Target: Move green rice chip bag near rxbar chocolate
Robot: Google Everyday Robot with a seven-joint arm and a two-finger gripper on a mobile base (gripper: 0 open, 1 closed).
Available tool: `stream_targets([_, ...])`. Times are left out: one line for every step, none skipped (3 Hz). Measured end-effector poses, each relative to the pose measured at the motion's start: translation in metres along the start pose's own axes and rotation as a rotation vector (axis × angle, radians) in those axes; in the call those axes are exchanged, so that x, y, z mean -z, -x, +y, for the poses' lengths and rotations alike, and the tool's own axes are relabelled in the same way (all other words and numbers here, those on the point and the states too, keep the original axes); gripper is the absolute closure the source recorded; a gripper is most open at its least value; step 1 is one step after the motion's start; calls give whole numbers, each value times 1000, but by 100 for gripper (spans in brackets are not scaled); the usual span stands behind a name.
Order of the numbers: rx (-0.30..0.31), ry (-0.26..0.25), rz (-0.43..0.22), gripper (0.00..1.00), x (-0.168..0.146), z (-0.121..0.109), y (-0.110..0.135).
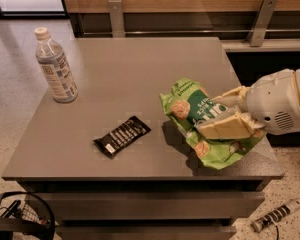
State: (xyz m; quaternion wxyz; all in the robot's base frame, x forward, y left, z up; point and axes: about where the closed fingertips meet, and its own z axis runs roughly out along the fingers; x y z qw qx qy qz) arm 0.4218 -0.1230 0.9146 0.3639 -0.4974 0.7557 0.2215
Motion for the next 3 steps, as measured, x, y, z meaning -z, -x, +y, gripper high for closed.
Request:
stream_targets([4,1,2,19,-1,1,2])
stream_targets([9,2,5,0,-1,3,4])
stream_targets([9,2,5,0,-1,3,4])
